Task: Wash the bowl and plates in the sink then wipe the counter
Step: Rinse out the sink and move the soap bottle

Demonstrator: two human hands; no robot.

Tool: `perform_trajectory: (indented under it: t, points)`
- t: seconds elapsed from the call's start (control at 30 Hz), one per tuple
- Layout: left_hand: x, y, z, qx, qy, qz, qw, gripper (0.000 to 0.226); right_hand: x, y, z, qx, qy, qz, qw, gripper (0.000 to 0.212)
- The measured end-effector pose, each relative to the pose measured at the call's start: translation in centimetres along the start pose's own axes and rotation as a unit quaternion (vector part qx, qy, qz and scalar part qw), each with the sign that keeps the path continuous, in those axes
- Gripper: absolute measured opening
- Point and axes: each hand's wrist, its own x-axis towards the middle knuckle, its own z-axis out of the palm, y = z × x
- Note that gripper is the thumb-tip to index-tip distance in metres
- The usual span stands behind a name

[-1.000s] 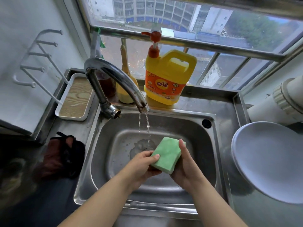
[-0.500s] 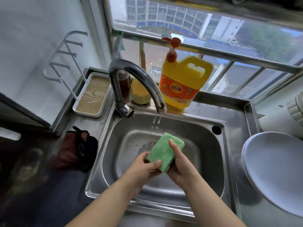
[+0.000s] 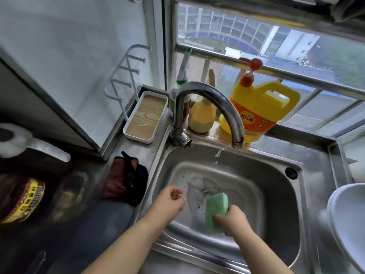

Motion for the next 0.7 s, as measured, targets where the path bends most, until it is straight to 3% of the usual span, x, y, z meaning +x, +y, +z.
perform_trajectory:
  t: [0.07,0.17,0.33,0.47,0.7]
  points:
    - [0.1,0.1,-1.5,-0.026,0.031,0.017,0.999,0.014,-1.1,-1.9,0.5,0.097,-0.009,-0.062,0.993,0.028]
    - [0.1,0.8,-4.2,-0.083,0.101,0.037,0.991,0.017,-3.7,-7.0,0.9,0.242,-0.061,-0.172,0.953,0.029]
    - [0.1,1.5,-9.3,-0.129,0.192,0.056,0.971,0.021,-4.4,-17.5,2.5,0.338,-0.116,-0.257,0.898,0.033]
    - [-0.2,2.1,-12.0,-0.164,0.215,0.056,0.961,0.020,-2.1,-24.1,4.0,0.364,-0.066,-0.246,0.896,0.051]
    - [0.1,1.9,-13.7,-0.150,0.203,0.044,0.967,0.019,0.7,-26.8,5.5,0.288,0.005,-0.216,0.933,0.050]
